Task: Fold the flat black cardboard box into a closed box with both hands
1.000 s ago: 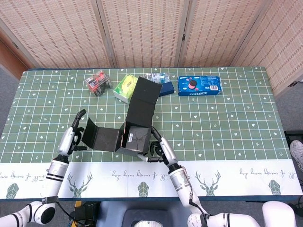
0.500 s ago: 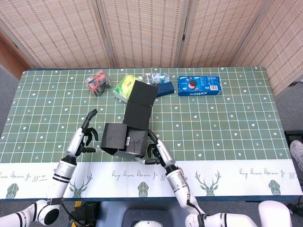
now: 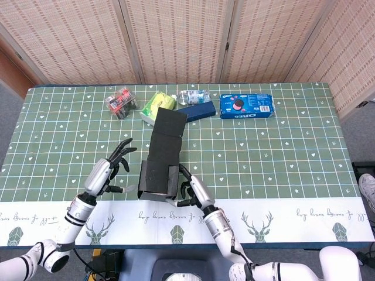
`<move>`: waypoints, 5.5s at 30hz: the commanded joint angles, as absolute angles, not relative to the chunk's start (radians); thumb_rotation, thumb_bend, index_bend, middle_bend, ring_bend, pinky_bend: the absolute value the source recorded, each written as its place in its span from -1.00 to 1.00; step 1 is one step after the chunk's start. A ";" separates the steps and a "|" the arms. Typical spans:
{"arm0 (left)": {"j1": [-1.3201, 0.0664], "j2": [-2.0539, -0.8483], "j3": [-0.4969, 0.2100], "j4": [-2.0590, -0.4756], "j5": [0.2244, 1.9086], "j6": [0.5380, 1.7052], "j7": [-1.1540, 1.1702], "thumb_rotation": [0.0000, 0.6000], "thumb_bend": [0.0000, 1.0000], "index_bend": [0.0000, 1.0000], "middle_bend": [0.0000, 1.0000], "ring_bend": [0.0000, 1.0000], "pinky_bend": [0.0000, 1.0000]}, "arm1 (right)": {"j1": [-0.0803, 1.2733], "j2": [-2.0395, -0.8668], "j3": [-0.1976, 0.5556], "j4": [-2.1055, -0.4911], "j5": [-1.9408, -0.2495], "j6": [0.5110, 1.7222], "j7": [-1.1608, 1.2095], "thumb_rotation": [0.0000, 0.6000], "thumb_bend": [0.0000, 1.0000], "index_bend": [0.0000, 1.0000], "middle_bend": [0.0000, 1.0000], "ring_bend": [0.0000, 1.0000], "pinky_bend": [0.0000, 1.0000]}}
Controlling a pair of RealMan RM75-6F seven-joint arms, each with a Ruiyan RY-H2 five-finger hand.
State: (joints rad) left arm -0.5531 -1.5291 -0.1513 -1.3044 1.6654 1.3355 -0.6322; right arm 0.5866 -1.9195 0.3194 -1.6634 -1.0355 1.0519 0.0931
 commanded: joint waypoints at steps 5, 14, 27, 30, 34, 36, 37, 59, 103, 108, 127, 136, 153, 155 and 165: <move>-0.610 -1.514 -0.089 -1.219 1.775 1.365 -0.646 1.00 -0.78 -0.40 -0.67 0.09 0.71 | 0.592 -1.911 0.319 -1.676 -1.024 1.051 0.067 1.00 -0.04 -0.64 -0.37 0.48 1.00; -0.662 -1.497 -0.040 -1.173 1.830 1.361 -0.651 1.00 -0.78 -0.36 -0.61 0.08 0.70 | 0.603 -1.908 0.315 -1.671 -1.014 1.040 0.042 1.00 -0.04 -0.64 -0.37 0.48 1.00; -0.703 -1.503 0.011 -1.112 1.852 1.366 -0.674 1.00 -0.78 -0.36 -0.58 0.15 0.70 | 0.636 -1.895 0.318 -1.669 -0.967 1.012 -0.029 1.00 -0.03 -0.64 -0.37 0.48 1.00; -0.707 -1.514 0.016 -1.090 1.847 1.376 -0.694 1.00 -0.78 -0.35 -0.58 0.10 0.70 | 0.645 -1.894 0.318 -1.664 -0.950 1.008 -0.049 1.00 -0.03 -0.64 -0.37 0.48 1.00; -0.706 -1.539 0.036 -1.048 1.849 1.382 -0.710 1.00 -0.78 -0.35 -0.58 0.09 0.69 | 0.654 -1.891 0.311 -1.653 -0.939 1.001 -0.070 1.00 -0.03 -0.64 -0.37 0.48 1.00; -0.703 -1.558 0.048 -1.018 1.851 1.386 -0.715 1.00 -0.78 -0.35 -0.58 0.13 0.69 | 0.658 -1.892 0.306 -1.642 -0.934 0.999 -0.082 1.00 -0.03 -0.64 -0.37 0.48 1.00; -0.701 -1.568 0.051 -1.004 1.851 1.392 -0.718 1.00 -0.78 -0.35 -0.58 0.16 0.69 | 0.660 -1.894 0.304 -1.636 -0.930 0.997 -0.085 1.00 -0.03 -0.64 -0.37 0.48 1.00; -0.674 -1.763 0.159 -0.667 1.887 1.462 -0.778 1.00 -0.78 -0.31 -0.53 0.12 0.69 | 0.654 -1.945 0.245 -1.502 -0.983 0.980 -0.062 1.00 -0.03 -0.64 -0.37 0.48 1.00; -0.706 -1.743 0.197 -0.750 1.891 1.455 -0.597 1.00 -0.78 -0.14 -0.16 0.13 0.59 | 0.555 -1.971 0.160 -1.402 -1.267 1.052 0.137 1.00 0.00 -0.64 -0.43 0.48 1.00; -0.705 -1.738 0.198 -0.760 1.889 1.457 -0.590 1.00 -0.78 -0.07 -0.13 0.18 0.58 | 0.548 -1.985 0.157 -1.383 -1.282 1.059 0.155 1.00 0.00 -0.64 -0.43 0.48 1.00; -0.682 -1.713 0.188 -0.773 1.862 1.476 -0.591 1.00 -0.78 -0.57 -0.69 0.04 0.56 | 0.536 -1.998 0.160 -1.348 -1.319 1.066 0.185 1.00 -0.07 -0.77 -0.52 0.48 1.00; -0.664 -1.671 0.181 -0.798 1.841 1.480 -0.589 1.00 -0.78 -0.75 -0.78 0.05 0.56 | 0.533 -1.990 0.160 -1.346 -1.317 1.053 0.183 1.00 -0.39 -1.00 -0.72 0.41 1.00; -0.640 -1.524 0.154 -1.060 1.744 1.378 -0.610 1.00 -0.78 -1.00 -1.00 0.04 0.61 | 0.505 -1.755 0.144 -1.637 -1.212 1.003 0.019 1.00 -0.89 -1.00 -1.00 0.21 0.99; -0.641 -1.501 0.149 -1.113 1.722 1.348 -0.631 1.00 -0.78 -1.00 -1.00 0.04 0.62 | 0.502 -1.702 0.143 -1.693 -1.185 0.999 -0.017 1.00 -0.89 -1.00 -1.00 0.21 0.99; -0.642 -1.418 0.130 -1.312 1.626 1.216 -0.757 1.00 -0.78 -1.00 -1.00 0.05 0.62 | 0.493 -1.446 0.171 -1.979 -1.116 0.995 -0.070 1.00 -0.89 -1.00 -1.00 0.21 0.99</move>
State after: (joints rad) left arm -0.6413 -1.4389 0.1335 -1.2806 1.6479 1.2464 -0.7249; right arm 0.4980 -1.5096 0.1529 -1.9064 -1.1314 0.9928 -0.0650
